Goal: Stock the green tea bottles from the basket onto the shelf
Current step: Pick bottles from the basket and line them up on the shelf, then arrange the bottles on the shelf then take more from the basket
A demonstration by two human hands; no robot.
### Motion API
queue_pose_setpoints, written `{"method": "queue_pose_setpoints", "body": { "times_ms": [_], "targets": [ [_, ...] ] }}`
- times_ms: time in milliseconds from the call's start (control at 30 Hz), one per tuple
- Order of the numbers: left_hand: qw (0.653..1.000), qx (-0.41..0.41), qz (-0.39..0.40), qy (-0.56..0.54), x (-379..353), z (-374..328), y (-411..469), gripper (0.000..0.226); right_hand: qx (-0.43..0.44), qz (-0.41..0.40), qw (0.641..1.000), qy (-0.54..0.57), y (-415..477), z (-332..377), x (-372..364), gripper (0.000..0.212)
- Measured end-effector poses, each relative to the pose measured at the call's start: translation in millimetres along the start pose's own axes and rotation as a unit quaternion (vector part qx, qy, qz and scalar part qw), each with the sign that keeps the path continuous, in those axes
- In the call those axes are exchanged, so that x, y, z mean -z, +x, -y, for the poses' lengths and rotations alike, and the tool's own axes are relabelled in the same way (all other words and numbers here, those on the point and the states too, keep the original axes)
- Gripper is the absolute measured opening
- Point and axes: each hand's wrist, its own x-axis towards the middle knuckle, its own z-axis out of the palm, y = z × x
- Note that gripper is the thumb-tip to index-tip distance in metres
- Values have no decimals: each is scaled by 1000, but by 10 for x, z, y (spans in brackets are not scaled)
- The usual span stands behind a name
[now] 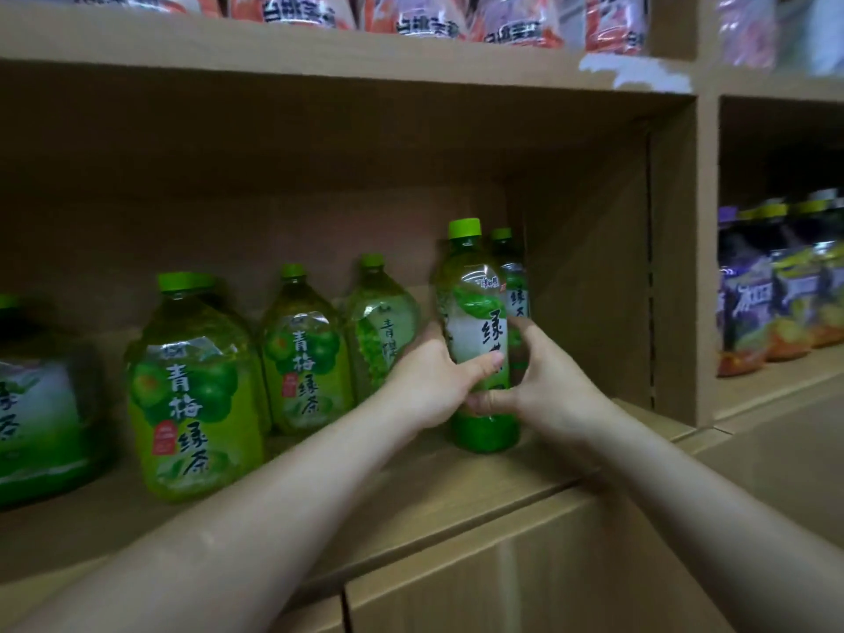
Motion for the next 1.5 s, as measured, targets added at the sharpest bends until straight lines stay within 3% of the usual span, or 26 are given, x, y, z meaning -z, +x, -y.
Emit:
{"method": "queue_pose_setpoints", "body": {
  "times_ms": [167,333,533,700,933,1000,1067,1133,1233,1267,1367,1433,1500],
  "targets": [
    [997,12,-32,-73,-637,-244,379,60,-57,-124,988,-65,71,-249,313,66],
    [993,37,-113,-20,-993,-328,687,57,-36,-184,975,-118,265,-425,477,37],
    [994,29,-103,37,-1254,-138,798,52,-43,-98,993,-43,338,-607,462,59],
    [990,-9,-78,115,-1256,-40,869,57,-53,-66,996,-23,406,-680,464,64],
    [996,-2,-16,93,-1174,-14,822,57,-52,-14,999,-4,226,-559,557,68],
    [995,2,-37,94,-1083,-117,816,55,-51,14,999,-11,68,-514,705,66],
    [991,-2,-110,73,-927,-318,785,46,-44,24,999,5,-156,-440,932,53],
    [985,-36,-166,42,-763,-598,671,31,-42,23,997,54,-459,-334,1229,31],
    [976,-157,-143,52,-732,-1027,338,17,-36,18,996,76,-960,-292,1702,19],
    [971,-204,-107,63,-786,-1154,185,17,-37,24,997,71,-1125,-312,1838,21],
    [946,-320,7,56,-1094,-1396,-336,15,-65,48,996,28,-1578,-461,2142,65],
    [925,-373,52,40,-1358,-1432,-720,14,-88,63,994,16,-1897,-609,2283,71],
    [912,-397,104,17,-1650,-1365,-1092,15,-116,60,991,12,-2229,-741,2394,64]
  ]
}}
